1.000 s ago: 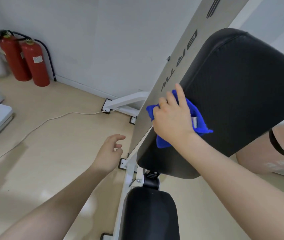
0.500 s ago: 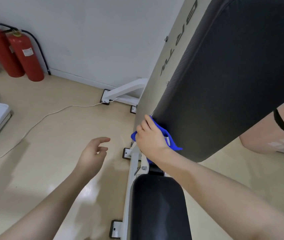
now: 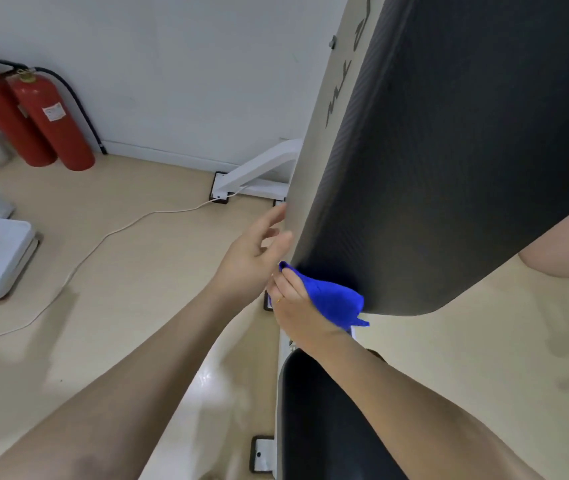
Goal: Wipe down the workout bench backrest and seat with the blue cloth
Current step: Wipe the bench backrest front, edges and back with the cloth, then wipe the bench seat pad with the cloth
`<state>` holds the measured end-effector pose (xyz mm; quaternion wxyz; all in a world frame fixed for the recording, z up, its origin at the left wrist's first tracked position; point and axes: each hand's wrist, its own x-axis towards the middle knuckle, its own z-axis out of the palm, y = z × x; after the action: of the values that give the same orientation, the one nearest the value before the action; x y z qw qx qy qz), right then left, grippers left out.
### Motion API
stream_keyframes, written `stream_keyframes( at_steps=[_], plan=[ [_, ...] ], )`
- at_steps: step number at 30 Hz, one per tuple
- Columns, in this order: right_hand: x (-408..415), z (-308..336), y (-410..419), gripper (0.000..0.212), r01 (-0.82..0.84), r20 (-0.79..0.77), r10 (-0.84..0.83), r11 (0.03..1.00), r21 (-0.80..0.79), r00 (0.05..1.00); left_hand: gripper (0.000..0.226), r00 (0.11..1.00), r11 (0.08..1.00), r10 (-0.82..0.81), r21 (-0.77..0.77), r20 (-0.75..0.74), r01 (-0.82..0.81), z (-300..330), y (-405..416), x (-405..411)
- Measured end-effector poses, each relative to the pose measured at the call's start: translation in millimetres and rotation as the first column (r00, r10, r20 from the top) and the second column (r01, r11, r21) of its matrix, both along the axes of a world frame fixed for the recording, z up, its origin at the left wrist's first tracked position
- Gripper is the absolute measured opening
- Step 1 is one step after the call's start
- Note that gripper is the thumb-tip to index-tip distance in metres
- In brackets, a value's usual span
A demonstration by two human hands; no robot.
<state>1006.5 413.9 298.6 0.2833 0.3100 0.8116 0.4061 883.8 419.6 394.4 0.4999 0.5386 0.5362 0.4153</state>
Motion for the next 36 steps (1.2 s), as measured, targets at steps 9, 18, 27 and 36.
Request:
stream_keyframes(
  at_steps=[9, 18, 27, 36],
  plan=[
    [66.0, 70.7, 0.6, 0.030, -0.275, -0.532, 0.296, 0.954, 0.120, 0.793, 0.057, 0.981, 0.990, -0.133, 0.022, -0.144, 0.138, 28.5, 17.9, 18.9],
    [83.7, 15.6, -2.0, 0.029, -0.275, -0.570, 0.262, 0.959, 0.067, 0.779, 0.043, 0.986, 0.996, -0.060, 0.051, -0.156, 0.068, 21.0, 18.7, 22.3],
    [118.9, -9.5, -10.0, 0.043, -0.259, -0.485, 0.154, 0.953, -0.158, 0.861, 0.041, 0.954, 0.978, 0.097, 0.205, -0.282, -0.039, 8.7, 3.6, 39.3],
    [236.4, 21.7, -36.2, 0.040, 0.194, -0.529, -0.254, 0.967, -0.168, 0.810, 0.040, 0.947, 0.979, 0.184, 0.137, -0.264, -0.152, 4.9, -0.6, 53.1]
  ],
)
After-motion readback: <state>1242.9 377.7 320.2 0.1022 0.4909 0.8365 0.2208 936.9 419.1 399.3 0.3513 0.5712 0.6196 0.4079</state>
